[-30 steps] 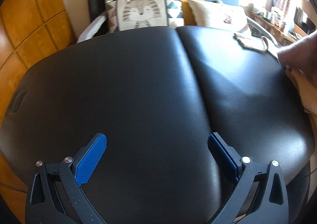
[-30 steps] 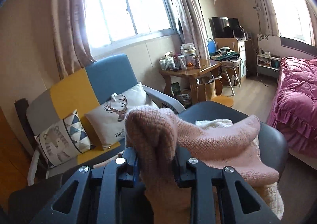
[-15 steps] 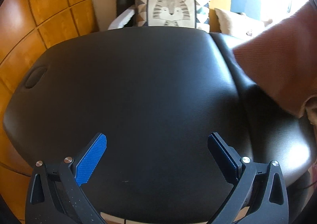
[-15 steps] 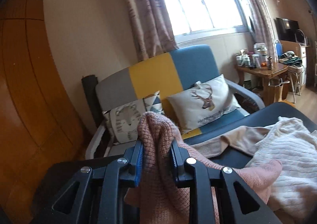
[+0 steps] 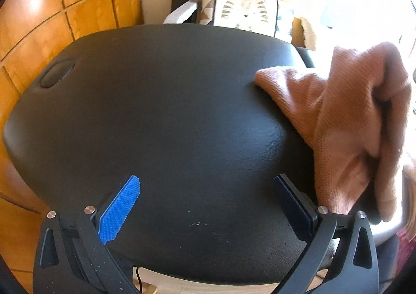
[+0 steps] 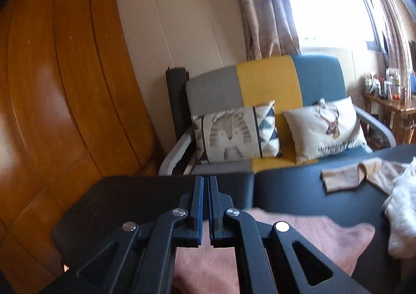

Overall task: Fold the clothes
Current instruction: 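Pull the pink sweater off the pile onto the bench with the right gripper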

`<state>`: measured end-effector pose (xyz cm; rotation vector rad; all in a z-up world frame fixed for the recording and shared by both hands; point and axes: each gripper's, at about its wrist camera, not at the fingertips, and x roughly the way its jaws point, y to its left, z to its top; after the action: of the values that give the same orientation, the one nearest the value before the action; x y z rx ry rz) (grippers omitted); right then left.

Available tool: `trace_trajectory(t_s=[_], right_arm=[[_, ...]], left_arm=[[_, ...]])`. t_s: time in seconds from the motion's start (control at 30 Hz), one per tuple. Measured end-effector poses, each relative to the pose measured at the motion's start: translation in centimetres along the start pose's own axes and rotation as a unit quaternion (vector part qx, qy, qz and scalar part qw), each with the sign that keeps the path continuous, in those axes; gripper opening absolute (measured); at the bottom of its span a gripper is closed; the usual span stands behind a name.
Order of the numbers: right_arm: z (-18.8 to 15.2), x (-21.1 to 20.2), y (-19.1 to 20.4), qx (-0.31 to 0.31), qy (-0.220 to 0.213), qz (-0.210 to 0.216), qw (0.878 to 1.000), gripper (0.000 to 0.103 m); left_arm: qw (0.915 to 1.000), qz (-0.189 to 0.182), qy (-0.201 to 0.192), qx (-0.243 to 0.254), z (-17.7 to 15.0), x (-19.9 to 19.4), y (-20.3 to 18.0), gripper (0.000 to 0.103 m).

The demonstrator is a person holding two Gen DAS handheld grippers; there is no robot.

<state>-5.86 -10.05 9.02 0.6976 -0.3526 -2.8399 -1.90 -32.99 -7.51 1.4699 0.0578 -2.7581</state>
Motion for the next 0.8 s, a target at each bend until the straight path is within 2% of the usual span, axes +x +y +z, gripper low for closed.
trace_trajectory(t_s=[0.1,0.23,0.33,0.47,0.63,0.8], right_arm=[[-3.1,0.3,-1.3,0.009,0.038,-0.006,0.999,0.023],[-7.2,-0.6,-3.7,0.000,0.080,-0.043,0.996,0.024],[-10.1,-1.3,-5.3,-0.006,0.108,-0.067,0.992,0.025],[-12.7,-2.6,-6.7,-0.011,0.128,-0.074,0.989,0.028],[-15.9,-3.9,-7.5,-0.031,0.152,-0.086,0.984,0.033],[-17.5,-2.6,-5.1,-0.129,0.150,-0.117,0.973,0.040]], left_arm=[[0.9997,-0.015,-0.011,0.014,0.1,0.1,-0.9,0.103],[0.9979,-0.043,-0.031,0.037,0.9,-0.1,-3.2,0.103],[0.9950,-0.044,-0.056,0.070,2.0,-0.6,-5.3,0.103],[0.9890,-0.035,-0.082,0.119,3.8,-0.3,-7.9,0.103],[0.9849,-0.013,-0.070,0.158,4.8,1.5,-9.3,0.103],[0.9837,-0.028,-0.063,0.166,5.1,3.0,-9.9,0.103]])
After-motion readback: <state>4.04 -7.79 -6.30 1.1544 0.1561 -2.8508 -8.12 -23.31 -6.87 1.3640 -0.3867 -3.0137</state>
